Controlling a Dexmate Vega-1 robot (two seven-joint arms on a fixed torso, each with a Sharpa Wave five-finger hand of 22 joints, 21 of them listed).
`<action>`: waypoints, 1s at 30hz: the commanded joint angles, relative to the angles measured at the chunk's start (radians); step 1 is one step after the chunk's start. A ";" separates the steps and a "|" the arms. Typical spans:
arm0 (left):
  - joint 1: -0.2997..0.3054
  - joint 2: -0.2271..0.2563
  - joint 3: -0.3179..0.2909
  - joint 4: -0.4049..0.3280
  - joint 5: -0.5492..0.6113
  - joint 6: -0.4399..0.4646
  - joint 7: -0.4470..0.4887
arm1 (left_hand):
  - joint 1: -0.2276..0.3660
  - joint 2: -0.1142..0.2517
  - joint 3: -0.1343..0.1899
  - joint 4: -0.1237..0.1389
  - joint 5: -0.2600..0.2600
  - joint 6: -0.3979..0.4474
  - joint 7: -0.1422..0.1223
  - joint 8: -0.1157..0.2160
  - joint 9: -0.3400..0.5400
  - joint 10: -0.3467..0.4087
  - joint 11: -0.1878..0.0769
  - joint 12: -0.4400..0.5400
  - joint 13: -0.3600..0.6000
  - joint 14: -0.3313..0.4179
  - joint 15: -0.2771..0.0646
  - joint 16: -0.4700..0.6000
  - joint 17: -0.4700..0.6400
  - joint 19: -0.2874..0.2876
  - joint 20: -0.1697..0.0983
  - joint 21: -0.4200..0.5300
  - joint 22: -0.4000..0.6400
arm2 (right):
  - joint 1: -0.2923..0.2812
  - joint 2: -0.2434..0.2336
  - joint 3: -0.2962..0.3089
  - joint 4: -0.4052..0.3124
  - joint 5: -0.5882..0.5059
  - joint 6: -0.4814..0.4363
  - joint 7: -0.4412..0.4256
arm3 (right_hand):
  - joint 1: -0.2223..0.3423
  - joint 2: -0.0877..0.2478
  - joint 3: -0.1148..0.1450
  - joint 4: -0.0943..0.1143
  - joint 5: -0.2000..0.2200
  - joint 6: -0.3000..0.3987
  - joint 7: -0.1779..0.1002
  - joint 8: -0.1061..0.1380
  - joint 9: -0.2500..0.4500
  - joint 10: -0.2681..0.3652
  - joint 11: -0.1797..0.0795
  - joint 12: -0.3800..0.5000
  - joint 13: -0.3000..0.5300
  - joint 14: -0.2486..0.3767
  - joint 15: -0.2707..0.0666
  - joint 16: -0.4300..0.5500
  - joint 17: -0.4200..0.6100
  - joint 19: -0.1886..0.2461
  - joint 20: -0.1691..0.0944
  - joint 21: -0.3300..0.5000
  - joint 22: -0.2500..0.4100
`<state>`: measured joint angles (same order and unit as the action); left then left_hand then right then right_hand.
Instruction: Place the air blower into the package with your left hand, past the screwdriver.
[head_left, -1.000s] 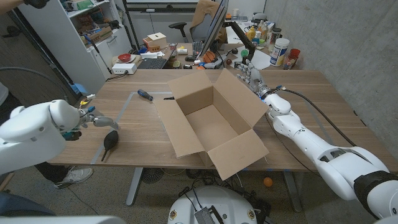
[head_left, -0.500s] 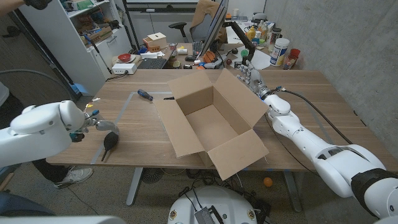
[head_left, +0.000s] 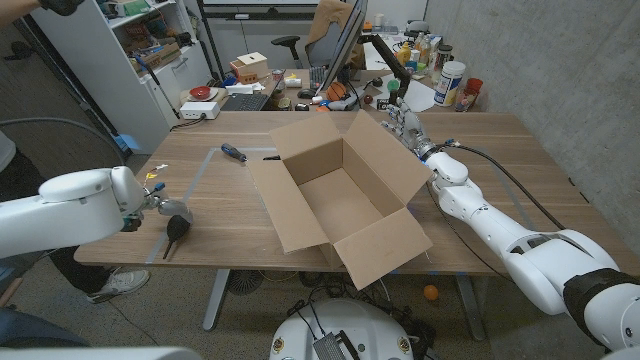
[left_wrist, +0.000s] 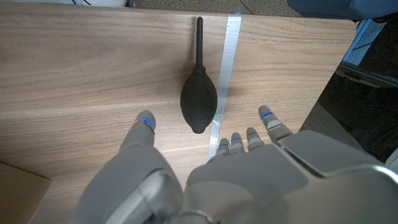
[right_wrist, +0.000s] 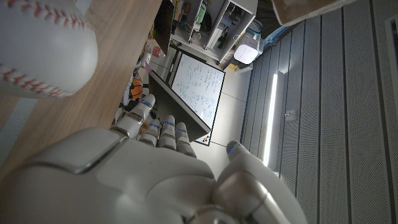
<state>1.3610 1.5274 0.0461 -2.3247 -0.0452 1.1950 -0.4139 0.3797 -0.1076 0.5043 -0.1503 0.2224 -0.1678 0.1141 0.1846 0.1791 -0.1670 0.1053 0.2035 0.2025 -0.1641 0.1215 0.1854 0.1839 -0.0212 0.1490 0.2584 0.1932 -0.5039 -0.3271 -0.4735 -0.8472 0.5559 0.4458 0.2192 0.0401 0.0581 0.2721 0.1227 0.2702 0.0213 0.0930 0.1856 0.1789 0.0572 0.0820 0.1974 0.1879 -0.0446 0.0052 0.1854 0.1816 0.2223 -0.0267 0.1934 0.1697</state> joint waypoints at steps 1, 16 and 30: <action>-0.240 0.021 0.269 0.018 -0.069 -0.013 0.054 | 0.011 -0.002 -0.002 -0.001 0.007 -0.083 0.045 0.004 0.002 -0.054 0.004 0.006 0.004 -0.006 -0.003 0.004 0.003 0.007 0.004 -0.005 0.005 | 0.004 0.002 0.005 0.020 0.006 0.009 0.009 | 0.001 -0.008 -0.006 -0.002 0.005 0.006 -0.001 0.006 0.003 0.005 0.001 0.003 0.006 0.006 0.003 0.003 0.001 0.011 0.002 0.004 0.004; -0.380 -0.012 0.436 0.057 -0.087 -0.036 0.078 | 0.017 -0.001 -0.009 0.003 0.009 -0.086 0.044 0.004 0.002 -0.056 0.003 0.007 0.004 -0.006 -0.003 0.005 0.003 0.031 0.020 0.003 0.006 | 0.032 0.017 0.004 0.077 0.005 0.026 0.028 | 0.001 -0.007 -0.008 -0.002 0.006 0.007 -0.002 0.007 0.003 0.006 0.001 0.003 0.006 0.006 0.003 0.003 0.001 0.011 0.002 0.004 0.004; -0.412 -0.033 0.449 0.079 -0.174 -0.037 0.159 | 0.126 0.022 -0.046 -0.002 0.004 -0.009 0.001 0.013 0.004 0.123 -0.022 0.056 0.001 0.253 -0.064 0.048 -0.004 0.426 0.014 0.110 -0.009 | 0.067 0.036 0.009 0.163 0.012 0.054 0.061 | 0.002 -0.006 -0.009 -0.003 0.008 0.012 -0.004 0.008 0.004 0.008 0.001 0.004 0.006 0.008 0.003 0.003 0.001 0.012 0.002 0.004 0.004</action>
<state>0.9988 1.5187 0.4501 -2.2627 -0.1854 1.1502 -0.2917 0.4792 -0.0917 0.4658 -0.1505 0.2224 -0.1678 0.1141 0.1925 0.1790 -0.0764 0.0863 0.2507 0.2024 0.0383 0.0688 0.2224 0.1796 0.3336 0.1733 0.3506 0.1858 -0.4618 -0.3052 -0.4682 -0.7459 0.5624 0.4777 0.2564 0.0401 0.0581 0.2680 0.1186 0.2742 0.0270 0.0873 0.1856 0.1790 0.0571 0.0820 0.1974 0.1879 -0.0427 0.0071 0.1854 0.1816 0.2223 -0.0266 0.1934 0.1696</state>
